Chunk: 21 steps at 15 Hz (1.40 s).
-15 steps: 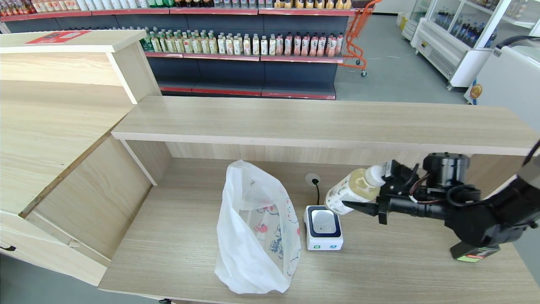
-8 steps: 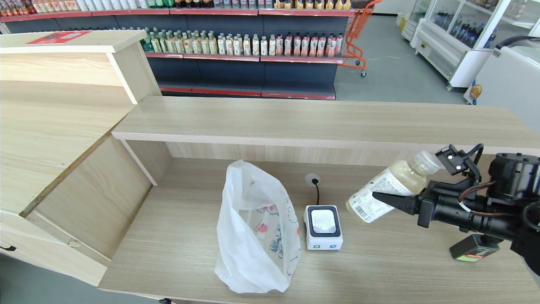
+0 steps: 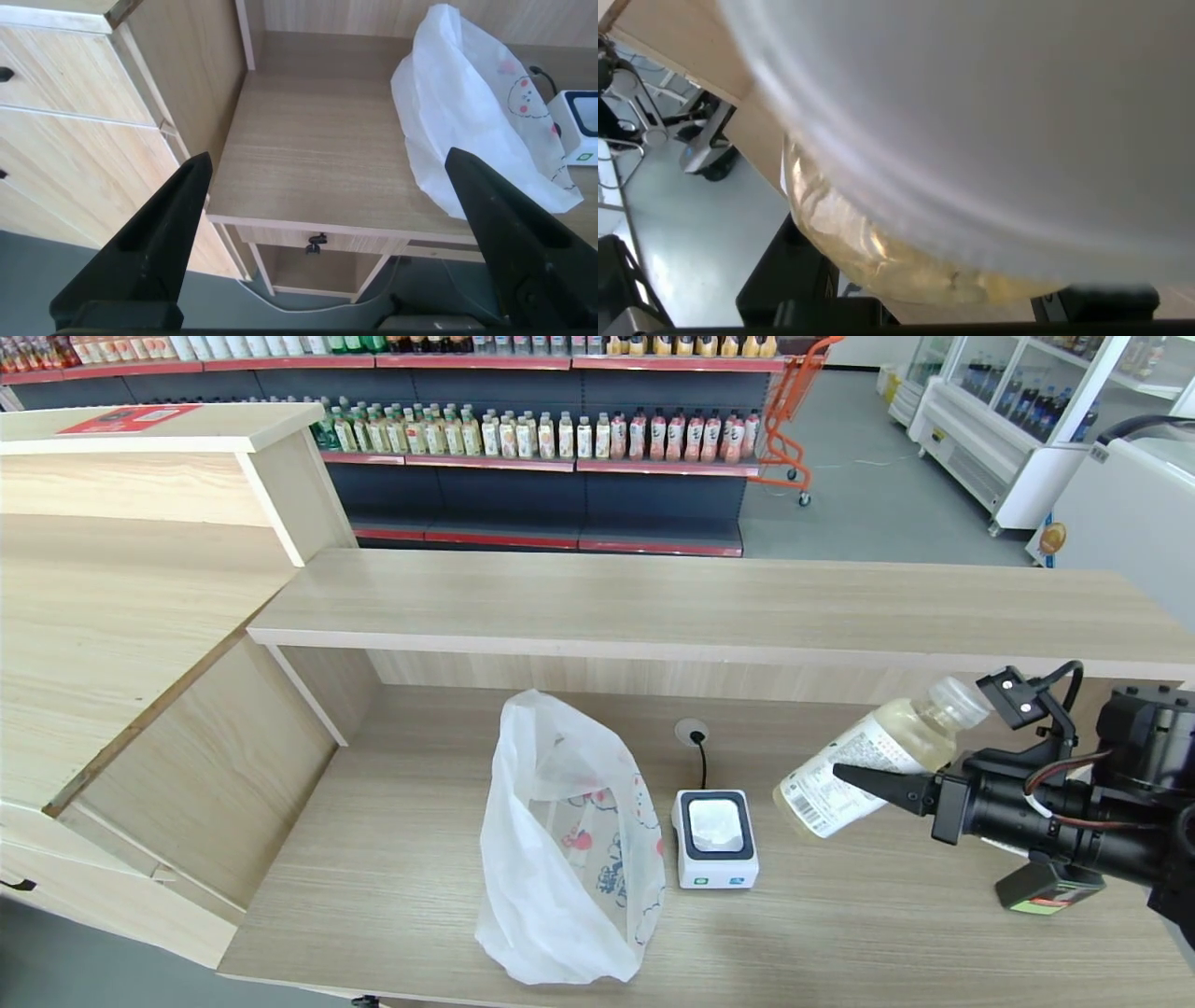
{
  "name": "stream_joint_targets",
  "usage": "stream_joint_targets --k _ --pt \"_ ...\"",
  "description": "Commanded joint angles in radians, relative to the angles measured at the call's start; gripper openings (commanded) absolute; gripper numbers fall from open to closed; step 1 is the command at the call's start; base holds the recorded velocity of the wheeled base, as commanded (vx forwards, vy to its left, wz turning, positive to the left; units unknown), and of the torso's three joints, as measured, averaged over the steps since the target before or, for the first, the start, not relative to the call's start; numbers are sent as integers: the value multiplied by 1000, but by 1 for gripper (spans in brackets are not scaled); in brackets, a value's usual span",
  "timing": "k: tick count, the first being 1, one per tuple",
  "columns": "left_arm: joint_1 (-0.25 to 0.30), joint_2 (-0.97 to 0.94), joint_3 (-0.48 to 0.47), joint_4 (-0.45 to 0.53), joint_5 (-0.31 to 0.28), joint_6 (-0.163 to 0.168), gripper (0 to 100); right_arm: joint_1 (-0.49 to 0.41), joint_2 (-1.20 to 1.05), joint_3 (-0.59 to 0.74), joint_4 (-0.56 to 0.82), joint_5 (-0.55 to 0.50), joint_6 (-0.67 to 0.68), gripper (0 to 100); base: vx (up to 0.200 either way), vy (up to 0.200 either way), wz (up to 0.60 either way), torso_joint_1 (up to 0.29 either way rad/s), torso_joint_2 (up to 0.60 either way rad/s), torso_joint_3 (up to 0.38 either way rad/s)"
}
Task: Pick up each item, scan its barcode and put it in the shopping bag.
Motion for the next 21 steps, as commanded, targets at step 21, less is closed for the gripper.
stream_joint_targets --k 21 --pt "-1 0 0 0 0 -1 100 302 375 -367 -10 -411 230 0 -76 57 0 5 4 1"
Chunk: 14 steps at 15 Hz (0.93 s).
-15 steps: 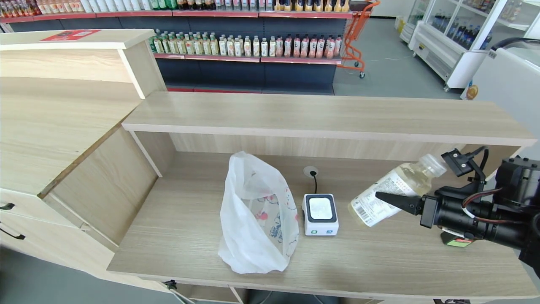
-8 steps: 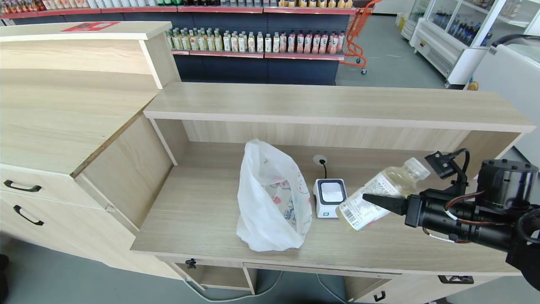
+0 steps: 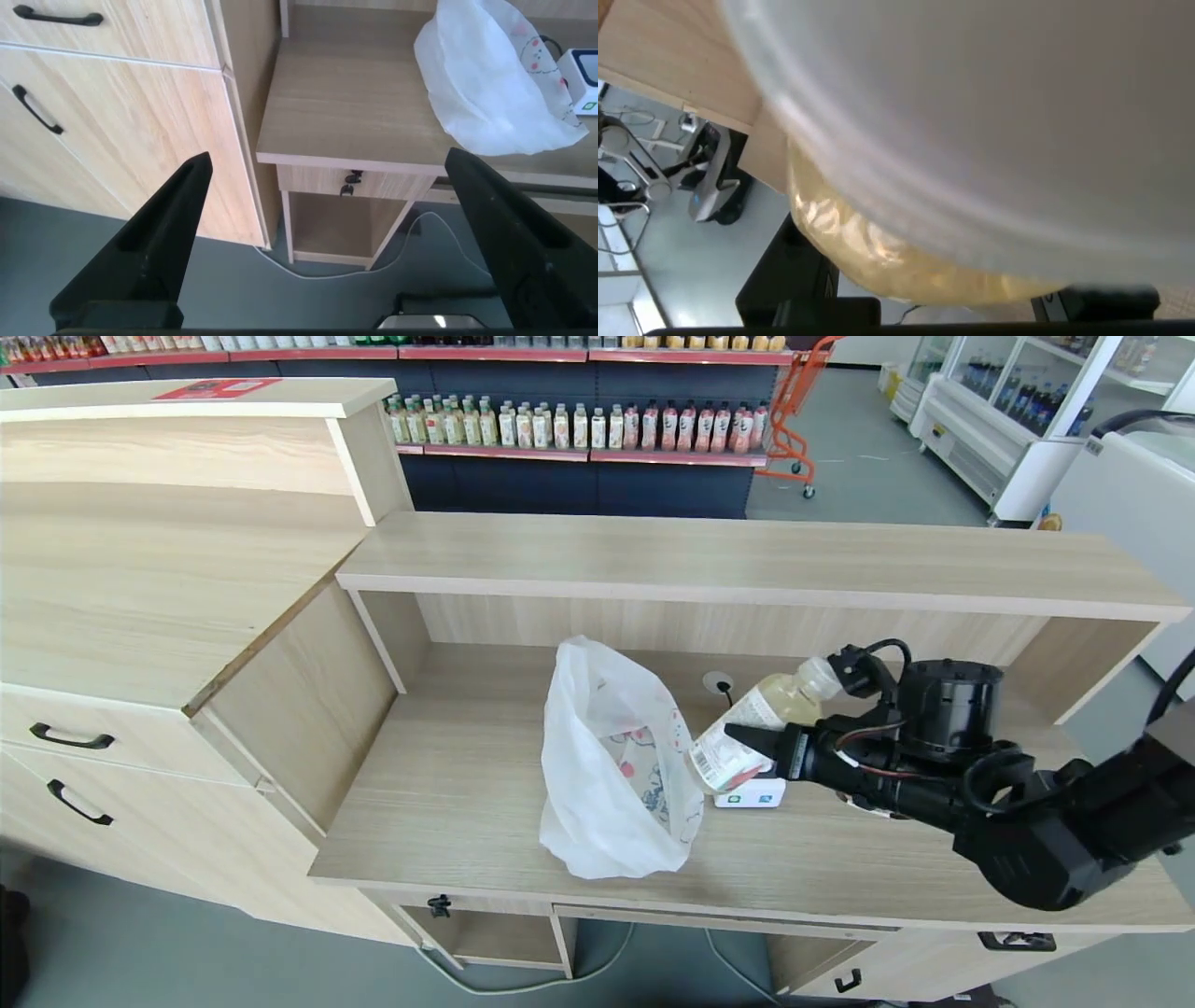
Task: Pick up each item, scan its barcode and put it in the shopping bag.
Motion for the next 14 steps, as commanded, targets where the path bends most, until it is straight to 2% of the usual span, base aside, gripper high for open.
stream_joint_targets --k 1,6,8,9,11,14 --pt "0 0 0 0 0 0 100 68 127 -88 -1 -42 -3 0 0 0 0 0 0 0" --pt "0 0 0 0 0 0 100 114 311 -218 4 -85 -110 0 0 0 0 0 0 0" --pt "0 0 0 0 0 0 100 120 397 -287 2 -85 -266 0 0 0 0 0 0 0" --pt "0 0 0 0 0 0 100 121 400 -293 2 -85 -274 0 0 0 0 0 0 0" --pt "0 0 0 0 0 0 100 143 475 -401 5 -85 -398 0 0 0 0 0 0 0" --pt "0 0 0 0 0 0 100 163 528 -481 7 -85 -489 0 0 0 0 0 0 0"
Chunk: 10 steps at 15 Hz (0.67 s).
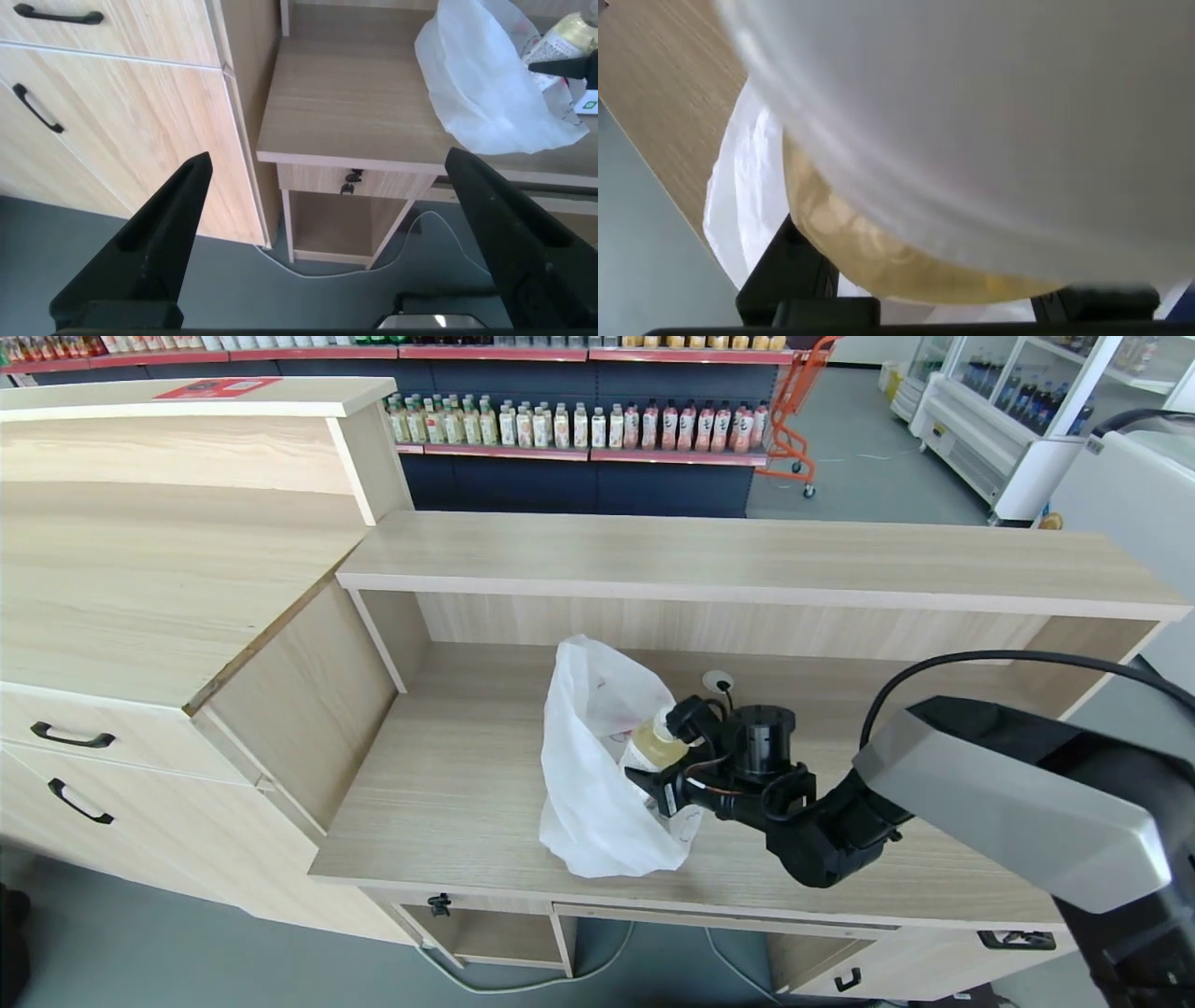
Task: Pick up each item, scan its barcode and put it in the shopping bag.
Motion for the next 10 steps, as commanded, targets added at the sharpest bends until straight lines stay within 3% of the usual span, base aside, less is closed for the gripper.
stream_joint_targets --k 1,3,4,6,8,10 --pt "-1 0 0 0 0 0 100 13 66 -54 0 0 -41 0 0 0 0 0 0 0" --pt "-1 0 0 0 0 0 100 12 80 -61 -4 2 -115 0 0 0 0 0 0 0" --pt "-1 0 0 0 0 0 100 12 78 -60 -7 3 -124 100 0 0 0 0 0 0" --pt "1 0 0 0 0 0 100 4 54 -48 -6 5 -90 100 0 0 0 0 0 0" --pt "-1 0 0 0 0 0 100 -8 5 -15 -7 5 40 100 0 0 0 0 0 0" --pt "-1 0 0 0 0 0 100 -42 -127 74 5 6 284 100 0 0 0 0 0 0"
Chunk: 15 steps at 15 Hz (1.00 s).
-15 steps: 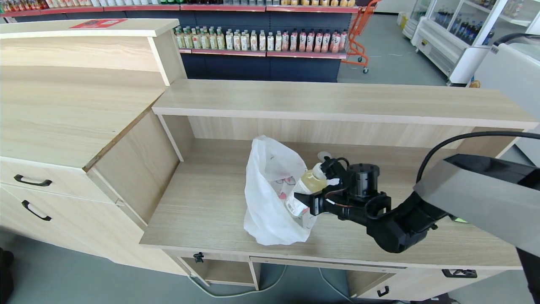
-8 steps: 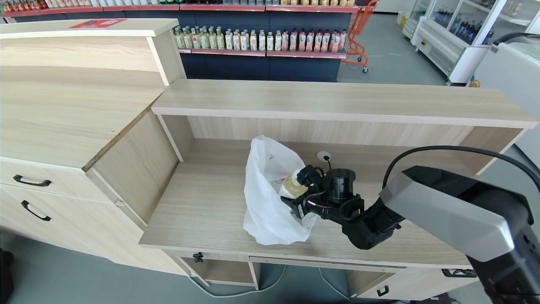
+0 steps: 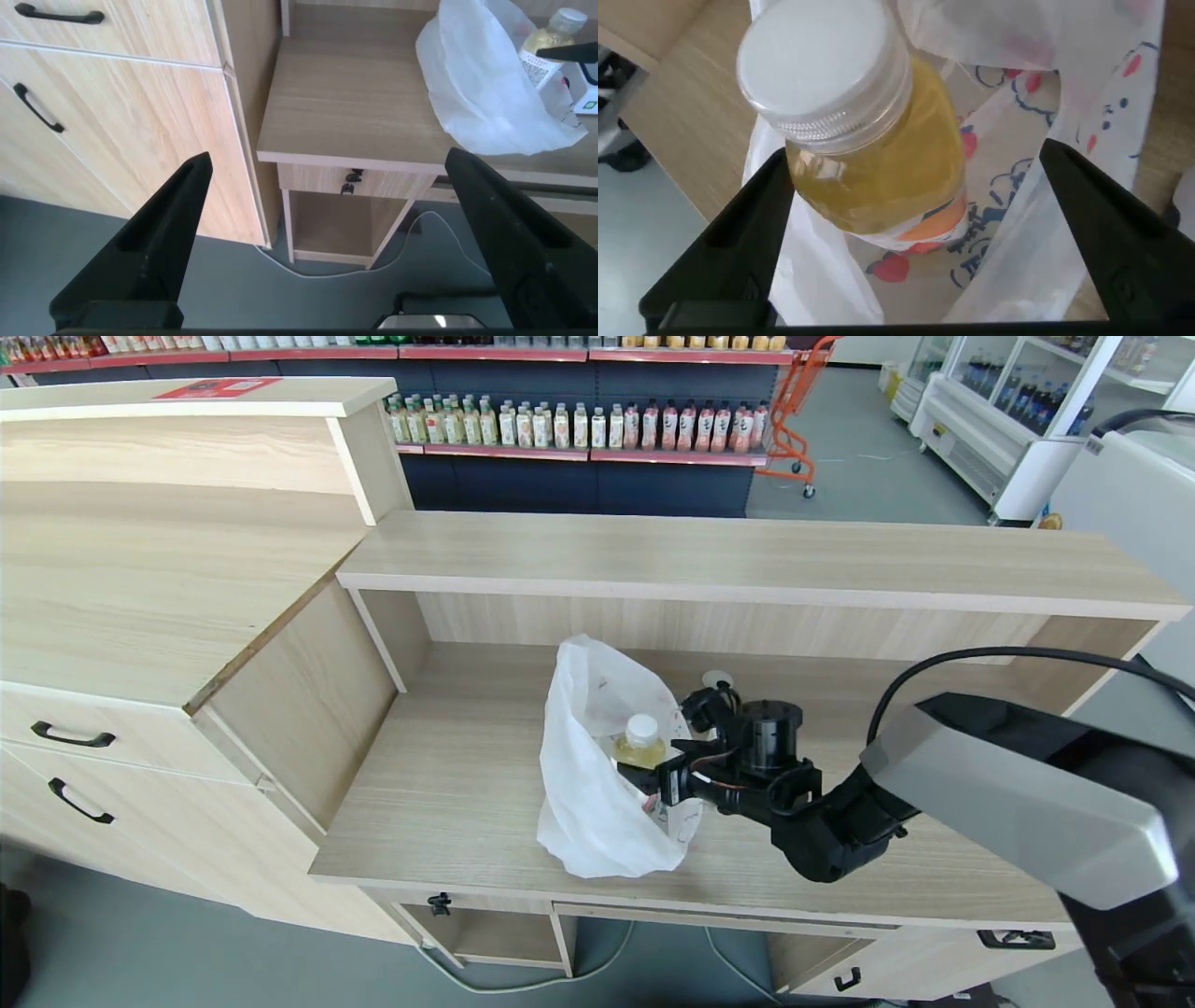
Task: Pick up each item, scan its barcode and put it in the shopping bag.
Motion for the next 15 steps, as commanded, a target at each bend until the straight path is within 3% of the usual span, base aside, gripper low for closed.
stream_joint_targets --k 1,5,7,10,12,15 --pt "-1 0 0 0 0 0 100 -41 -168 124 14 1 154 100 0 0 0 0 0 0" --pt "-1 0 0 0 0 0 100 -121 -372 340 46 4 200 100 0 0 0 0 0 0" --pt "-1 0 0 0 0 0 100 -144 -490 404 51 5 298 100 0 0 0 0 0 0" --pt "-1 0 0 0 0 0 100 -253 -620 492 120 4 309 100 0 0 0 0 0 0" --pt "-1 0 0 0 0 0 100 -344 -715 500 256 -1 290 100 0 0 0 0 0 0" --pt "-1 0 0 0 0 0 100 -592 -858 418 548 -4 105 100 0 0 0 0 0 0"
